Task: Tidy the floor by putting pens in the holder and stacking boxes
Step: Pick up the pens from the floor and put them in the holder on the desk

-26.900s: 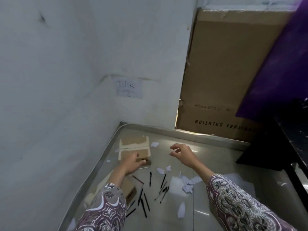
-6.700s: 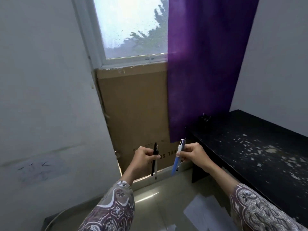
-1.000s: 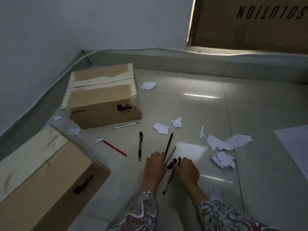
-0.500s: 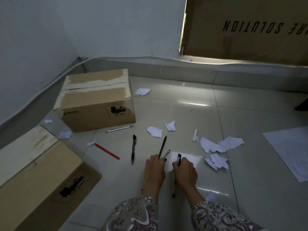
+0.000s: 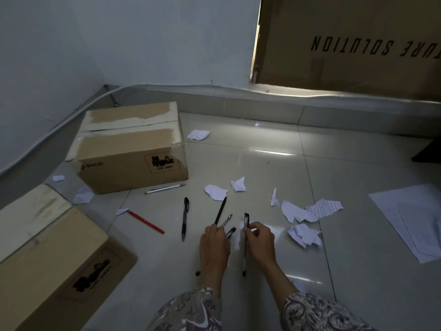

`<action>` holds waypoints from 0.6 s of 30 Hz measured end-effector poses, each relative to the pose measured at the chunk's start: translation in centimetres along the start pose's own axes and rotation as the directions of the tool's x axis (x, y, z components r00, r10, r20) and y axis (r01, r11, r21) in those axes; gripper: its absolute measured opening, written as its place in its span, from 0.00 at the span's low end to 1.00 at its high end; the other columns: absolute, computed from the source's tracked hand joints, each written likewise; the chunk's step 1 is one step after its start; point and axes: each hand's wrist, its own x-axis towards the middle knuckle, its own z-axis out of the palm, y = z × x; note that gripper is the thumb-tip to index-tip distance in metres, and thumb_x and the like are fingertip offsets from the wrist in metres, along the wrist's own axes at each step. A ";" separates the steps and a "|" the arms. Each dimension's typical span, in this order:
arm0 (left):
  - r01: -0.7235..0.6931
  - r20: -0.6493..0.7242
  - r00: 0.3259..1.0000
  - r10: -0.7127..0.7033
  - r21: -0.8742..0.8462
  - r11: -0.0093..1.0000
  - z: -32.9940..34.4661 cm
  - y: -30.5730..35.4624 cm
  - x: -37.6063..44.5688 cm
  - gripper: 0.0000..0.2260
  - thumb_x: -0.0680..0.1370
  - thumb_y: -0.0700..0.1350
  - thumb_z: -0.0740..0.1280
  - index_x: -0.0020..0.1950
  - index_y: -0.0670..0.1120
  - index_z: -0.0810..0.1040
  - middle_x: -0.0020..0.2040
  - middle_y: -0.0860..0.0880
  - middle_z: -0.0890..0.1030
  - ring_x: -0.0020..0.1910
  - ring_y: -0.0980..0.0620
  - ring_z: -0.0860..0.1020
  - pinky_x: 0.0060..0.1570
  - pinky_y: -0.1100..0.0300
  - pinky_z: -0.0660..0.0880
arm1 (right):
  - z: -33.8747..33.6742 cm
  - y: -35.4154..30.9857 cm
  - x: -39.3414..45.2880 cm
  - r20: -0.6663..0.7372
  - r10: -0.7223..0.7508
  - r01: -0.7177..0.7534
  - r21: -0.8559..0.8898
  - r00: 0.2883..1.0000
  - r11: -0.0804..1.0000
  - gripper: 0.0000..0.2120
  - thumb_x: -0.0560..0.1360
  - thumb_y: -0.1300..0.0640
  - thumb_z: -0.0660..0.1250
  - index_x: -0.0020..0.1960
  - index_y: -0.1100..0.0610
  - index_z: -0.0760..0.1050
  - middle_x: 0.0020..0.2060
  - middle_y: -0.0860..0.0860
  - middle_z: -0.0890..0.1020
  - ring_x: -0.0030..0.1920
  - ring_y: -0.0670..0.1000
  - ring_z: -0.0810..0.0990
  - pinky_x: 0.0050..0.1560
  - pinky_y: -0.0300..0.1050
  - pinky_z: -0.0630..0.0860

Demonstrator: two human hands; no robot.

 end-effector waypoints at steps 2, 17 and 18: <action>0.029 -0.031 0.999 -0.035 -0.182 0.983 -0.7 0.1 0.3 0.08 0.79 0.43 0.59 0.53 0.42 0.74 0.54 0.45 0.74 0.56 0.48 0.71 0.50 0.60 0.68 | 0.4 -0.3 0.4 0.007 0.007 -0.007 0.071 1.000 0.997 0.06 0.74 0.60 0.65 0.43 0.62 0.78 0.39 0.58 0.81 0.40 0.56 0.79 0.40 0.44 0.73; 0.330 0.241 0.897 -0.371 -0.923 0.198 -2.9 -3.4 1.2 0.04 0.78 0.36 0.62 0.52 0.38 0.72 0.41 0.40 0.79 0.35 0.47 0.79 0.32 0.58 0.76 | 5.6 -4.0 -0.3 0.187 -0.068 0.034 0.180 0.980 0.983 0.05 0.73 0.64 0.66 0.42 0.61 0.81 0.35 0.57 0.83 0.35 0.52 0.81 0.41 0.46 0.80; 0.333 0.256 0.893 -0.371 -0.929 0.160 -3.1 -3.6 1.1 0.03 0.77 0.34 0.62 0.50 0.38 0.73 0.40 0.39 0.80 0.33 0.47 0.79 0.32 0.57 0.77 | 5.8 -4.1 -0.2 0.131 -0.039 0.019 0.152 0.991 0.988 0.05 0.72 0.63 0.67 0.40 0.61 0.80 0.35 0.58 0.82 0.34 0.53 0.80 0.40 0.46 0.79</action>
